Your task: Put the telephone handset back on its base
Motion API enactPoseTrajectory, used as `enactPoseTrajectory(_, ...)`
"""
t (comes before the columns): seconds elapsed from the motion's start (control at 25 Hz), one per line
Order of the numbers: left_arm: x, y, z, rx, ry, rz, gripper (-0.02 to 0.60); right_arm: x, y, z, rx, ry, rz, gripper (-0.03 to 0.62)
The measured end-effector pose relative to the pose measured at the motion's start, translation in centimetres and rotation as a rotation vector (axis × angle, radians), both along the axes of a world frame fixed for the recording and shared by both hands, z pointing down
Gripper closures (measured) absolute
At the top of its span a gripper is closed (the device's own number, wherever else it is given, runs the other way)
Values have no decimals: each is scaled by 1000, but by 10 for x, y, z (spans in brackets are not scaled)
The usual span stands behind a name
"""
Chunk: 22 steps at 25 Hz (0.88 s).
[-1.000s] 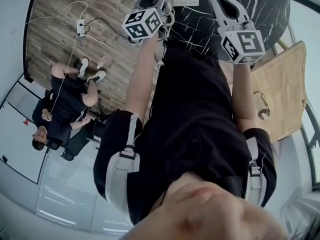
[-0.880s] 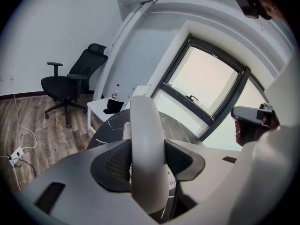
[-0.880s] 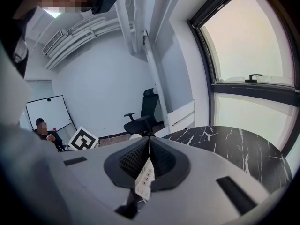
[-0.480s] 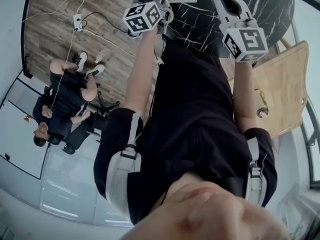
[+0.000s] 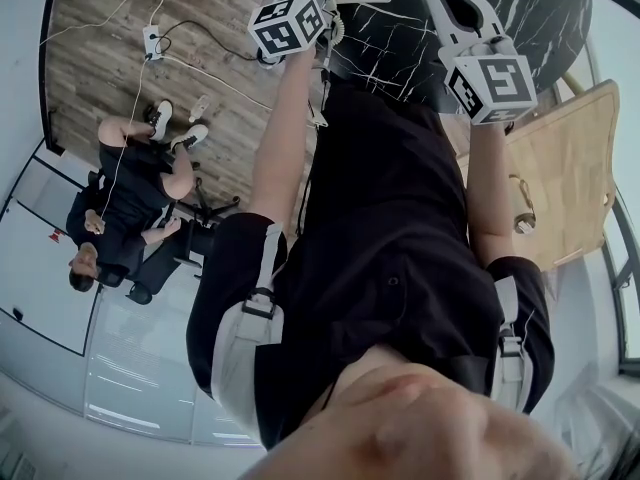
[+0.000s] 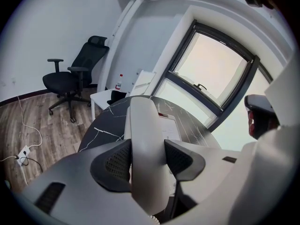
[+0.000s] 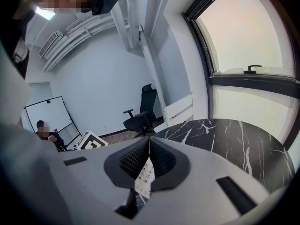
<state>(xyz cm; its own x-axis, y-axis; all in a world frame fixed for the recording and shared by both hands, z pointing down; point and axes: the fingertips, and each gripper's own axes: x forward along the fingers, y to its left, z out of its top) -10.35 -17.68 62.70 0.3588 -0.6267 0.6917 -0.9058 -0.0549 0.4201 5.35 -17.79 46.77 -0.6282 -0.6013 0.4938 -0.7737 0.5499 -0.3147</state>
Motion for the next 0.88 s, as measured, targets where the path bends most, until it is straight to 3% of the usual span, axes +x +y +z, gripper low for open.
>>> enactPoseTrajectory(0.88, 5, -13, 16, -26, -61, 28, 354, 9, -2, 7, -28, -10, 20, 563)
